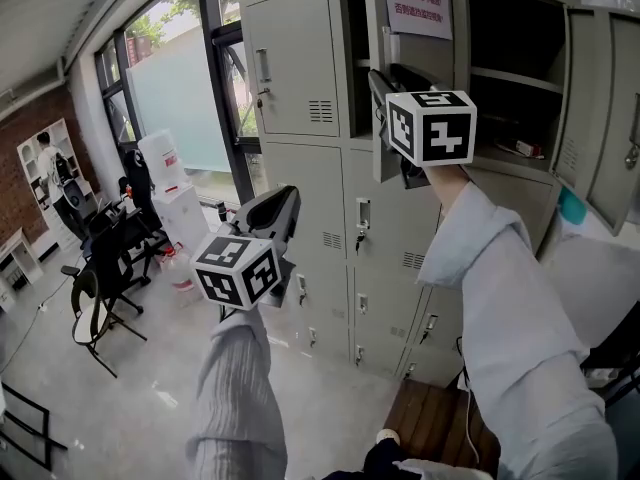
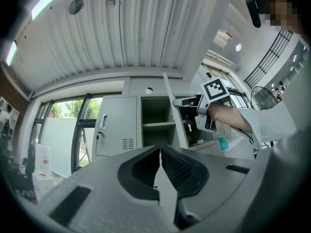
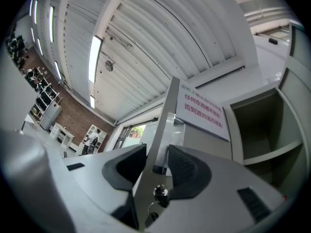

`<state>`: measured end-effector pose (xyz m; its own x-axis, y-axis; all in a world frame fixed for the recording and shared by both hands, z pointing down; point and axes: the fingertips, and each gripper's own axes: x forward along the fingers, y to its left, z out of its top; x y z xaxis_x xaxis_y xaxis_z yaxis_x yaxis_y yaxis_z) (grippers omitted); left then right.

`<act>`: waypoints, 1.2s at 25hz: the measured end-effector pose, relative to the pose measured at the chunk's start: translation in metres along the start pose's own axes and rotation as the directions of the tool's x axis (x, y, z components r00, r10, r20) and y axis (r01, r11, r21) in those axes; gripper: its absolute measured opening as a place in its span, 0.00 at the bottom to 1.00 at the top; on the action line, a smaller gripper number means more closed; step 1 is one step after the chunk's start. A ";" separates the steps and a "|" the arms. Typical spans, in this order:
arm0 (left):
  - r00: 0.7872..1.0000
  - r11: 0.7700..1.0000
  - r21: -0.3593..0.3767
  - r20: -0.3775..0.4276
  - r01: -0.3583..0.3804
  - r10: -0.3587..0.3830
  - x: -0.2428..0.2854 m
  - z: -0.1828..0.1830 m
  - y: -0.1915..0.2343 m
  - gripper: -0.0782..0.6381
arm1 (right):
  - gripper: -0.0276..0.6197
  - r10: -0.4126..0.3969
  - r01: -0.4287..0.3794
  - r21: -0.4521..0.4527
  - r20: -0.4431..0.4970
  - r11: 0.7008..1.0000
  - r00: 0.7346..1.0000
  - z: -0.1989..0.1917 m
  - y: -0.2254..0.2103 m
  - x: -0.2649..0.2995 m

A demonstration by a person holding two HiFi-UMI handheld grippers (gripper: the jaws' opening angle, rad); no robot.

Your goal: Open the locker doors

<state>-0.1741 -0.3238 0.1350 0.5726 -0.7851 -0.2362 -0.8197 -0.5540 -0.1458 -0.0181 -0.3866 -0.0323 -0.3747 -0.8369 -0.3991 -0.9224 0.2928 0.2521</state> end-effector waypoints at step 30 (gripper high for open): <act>0.991 0.991 -0.012 0.009 0.132 -0.132 0.077 0.005 -0.134 0.13 | 0.23 0.180 -0.174 -0.092 0.061 0.980 0.982 0.027 -0.071 -0.111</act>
<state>-0.0204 -0.3092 0.1317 0.6759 -0.7025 -0.2231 -0.7364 -0.6564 -0.1640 0.0862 -0.3023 -0.0297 -0.5394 -0.7407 -0.4006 -0.8306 0.3898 0.3977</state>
